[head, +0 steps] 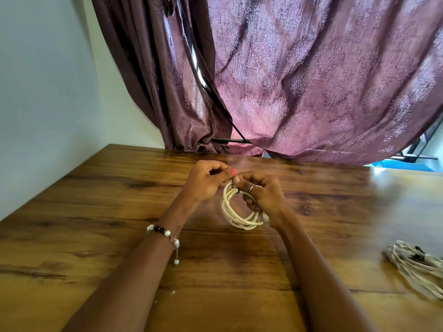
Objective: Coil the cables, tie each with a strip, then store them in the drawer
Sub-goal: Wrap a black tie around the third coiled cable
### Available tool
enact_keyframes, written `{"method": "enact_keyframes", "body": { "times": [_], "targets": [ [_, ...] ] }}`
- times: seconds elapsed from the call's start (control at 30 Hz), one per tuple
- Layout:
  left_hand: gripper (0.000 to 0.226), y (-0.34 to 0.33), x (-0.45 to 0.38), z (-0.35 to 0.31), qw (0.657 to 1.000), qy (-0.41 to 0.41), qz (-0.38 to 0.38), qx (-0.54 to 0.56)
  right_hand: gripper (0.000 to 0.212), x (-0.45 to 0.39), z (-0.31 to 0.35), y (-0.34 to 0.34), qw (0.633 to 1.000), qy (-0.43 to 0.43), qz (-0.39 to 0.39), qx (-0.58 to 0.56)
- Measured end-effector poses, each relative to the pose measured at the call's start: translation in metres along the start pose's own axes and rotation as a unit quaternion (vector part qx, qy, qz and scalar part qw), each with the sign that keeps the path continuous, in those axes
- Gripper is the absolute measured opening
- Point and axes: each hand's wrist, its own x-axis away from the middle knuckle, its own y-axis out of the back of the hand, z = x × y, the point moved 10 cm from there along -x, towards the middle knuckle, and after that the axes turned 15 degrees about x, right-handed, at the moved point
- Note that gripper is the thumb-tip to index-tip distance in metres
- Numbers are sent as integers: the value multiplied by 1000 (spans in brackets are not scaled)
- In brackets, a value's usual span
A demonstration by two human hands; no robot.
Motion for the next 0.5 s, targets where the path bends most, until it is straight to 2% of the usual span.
{"method": "enact_keyframes", "body": {
  "times": [0.07, 0.2, 0.27, 0.4, 0.5],
  "targets": [
    [5, 0, 0, -2, 1000, -11, -8, -7, 7, 0, -2, -2, 1000, -10, 14, -3],
    [11, -1, 1, -9, 996, -40, -52, -56, 15, 0, -4, -12, 998, -32, 53, 0],
    [14, 1, 3, -10, 992, -52, -77, -82, 11, 0, -3, -18, 997, -28, 68, 20],
    [16, 3, 10, -22, 978, -95, -113, -145, 6, -1, -4, -20, 995, -40, 82, 50],
    [16, 4, 11, -16, 980, -78, -125, -137, 5, -1, -6, -13, 995, -36, 60, 64]
  ]
}}
